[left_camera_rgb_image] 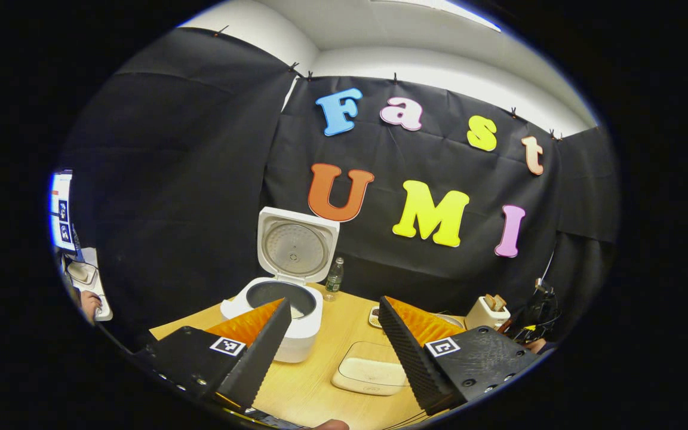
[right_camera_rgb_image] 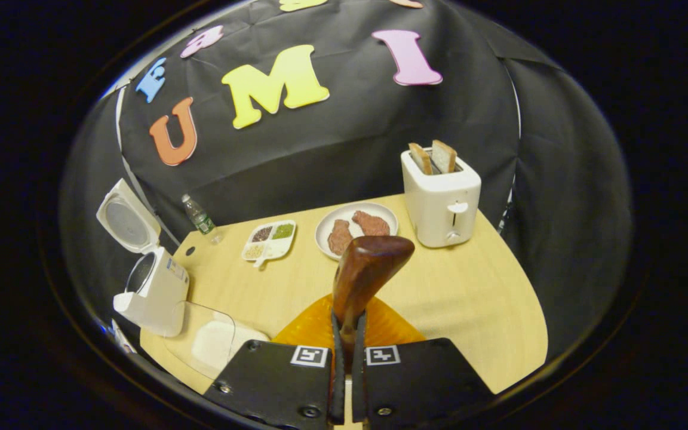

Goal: Close the left gripper, press the button to open the rice cooker; take a wooden spoon from the chopstick holder with the right hand, scoop a spoonful of rice and pour it into the rice cooker, then put the wooden spoon back into the chopstick holder.

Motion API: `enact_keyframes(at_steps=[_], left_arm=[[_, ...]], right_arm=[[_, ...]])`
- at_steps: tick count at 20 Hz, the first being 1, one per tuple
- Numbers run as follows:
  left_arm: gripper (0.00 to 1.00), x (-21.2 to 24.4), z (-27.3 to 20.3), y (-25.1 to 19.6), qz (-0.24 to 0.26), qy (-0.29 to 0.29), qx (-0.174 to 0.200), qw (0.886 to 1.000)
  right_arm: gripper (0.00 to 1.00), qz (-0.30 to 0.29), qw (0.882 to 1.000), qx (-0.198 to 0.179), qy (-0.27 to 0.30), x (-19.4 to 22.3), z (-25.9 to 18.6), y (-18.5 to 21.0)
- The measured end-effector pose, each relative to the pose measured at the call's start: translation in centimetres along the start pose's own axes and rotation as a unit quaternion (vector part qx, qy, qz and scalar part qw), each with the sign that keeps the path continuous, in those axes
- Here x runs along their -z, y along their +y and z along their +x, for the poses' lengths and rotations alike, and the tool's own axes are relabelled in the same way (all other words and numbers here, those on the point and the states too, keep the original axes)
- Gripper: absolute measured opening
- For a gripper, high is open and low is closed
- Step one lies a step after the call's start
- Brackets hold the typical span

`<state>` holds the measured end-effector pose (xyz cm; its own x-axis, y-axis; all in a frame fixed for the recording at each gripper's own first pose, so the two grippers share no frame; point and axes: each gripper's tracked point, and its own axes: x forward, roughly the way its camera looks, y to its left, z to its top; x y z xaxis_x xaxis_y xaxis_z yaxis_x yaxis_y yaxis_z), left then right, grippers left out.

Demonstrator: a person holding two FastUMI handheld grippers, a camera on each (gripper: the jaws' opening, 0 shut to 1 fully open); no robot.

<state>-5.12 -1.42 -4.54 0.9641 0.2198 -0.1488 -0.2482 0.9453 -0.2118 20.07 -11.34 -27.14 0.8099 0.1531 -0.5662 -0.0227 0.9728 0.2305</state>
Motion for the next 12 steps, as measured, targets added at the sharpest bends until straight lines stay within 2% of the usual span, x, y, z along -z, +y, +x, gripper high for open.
enact_keyframes(at_steps=[4,7,12], left_arm=[[0.94,-0.4,-0.2,1.1,0.002,-0.002,0.008,1.000],[0.94,-1.3,0.5,2.1,0.006,-0.004,0.021,1.000],[0.94,-2.2,2.3,3.5,0.007,0.001,0.053,0.999]], right_arm=[[0.11,0.021,1.000,0.012,0.015,1.4,0.8,0.5],[0.13,0.023,0.999,0.026,0.010,0.9,-0.1,1.2],[0.25,0.025,0.998,0.058,0.001,1.2,-1.5,1.5]])
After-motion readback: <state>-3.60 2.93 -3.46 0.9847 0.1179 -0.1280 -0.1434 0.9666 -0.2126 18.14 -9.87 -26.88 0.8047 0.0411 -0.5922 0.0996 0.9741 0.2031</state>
